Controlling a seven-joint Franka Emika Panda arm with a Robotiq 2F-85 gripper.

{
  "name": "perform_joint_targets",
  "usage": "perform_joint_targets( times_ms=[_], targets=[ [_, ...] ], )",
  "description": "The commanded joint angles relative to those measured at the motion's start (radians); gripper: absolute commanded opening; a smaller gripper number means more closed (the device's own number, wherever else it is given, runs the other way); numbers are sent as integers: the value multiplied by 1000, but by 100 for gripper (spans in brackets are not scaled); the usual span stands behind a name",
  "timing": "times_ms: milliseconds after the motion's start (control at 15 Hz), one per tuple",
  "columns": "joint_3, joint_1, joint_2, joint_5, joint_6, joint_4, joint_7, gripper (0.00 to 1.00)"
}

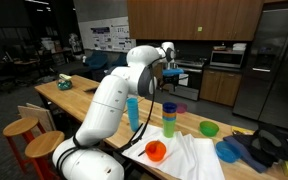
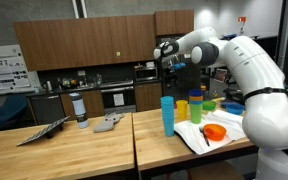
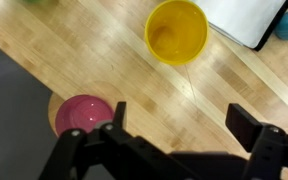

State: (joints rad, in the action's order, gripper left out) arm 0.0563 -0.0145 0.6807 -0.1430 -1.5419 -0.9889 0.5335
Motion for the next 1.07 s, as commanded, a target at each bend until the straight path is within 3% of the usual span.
perform_joint_targets(
  times_ms=[0, 667, 733, 1000],
  targets=[
    [12, 16, 13, 24, 36, 23, 35, 100],
    [16, 20, -26, 78, 19, -172, 29, 100],
    [21, 16, 20, 65, 19, -100, 12, 100],
    [22, 18, 19, 65, 19, -129, 12, 100]
  ],
)
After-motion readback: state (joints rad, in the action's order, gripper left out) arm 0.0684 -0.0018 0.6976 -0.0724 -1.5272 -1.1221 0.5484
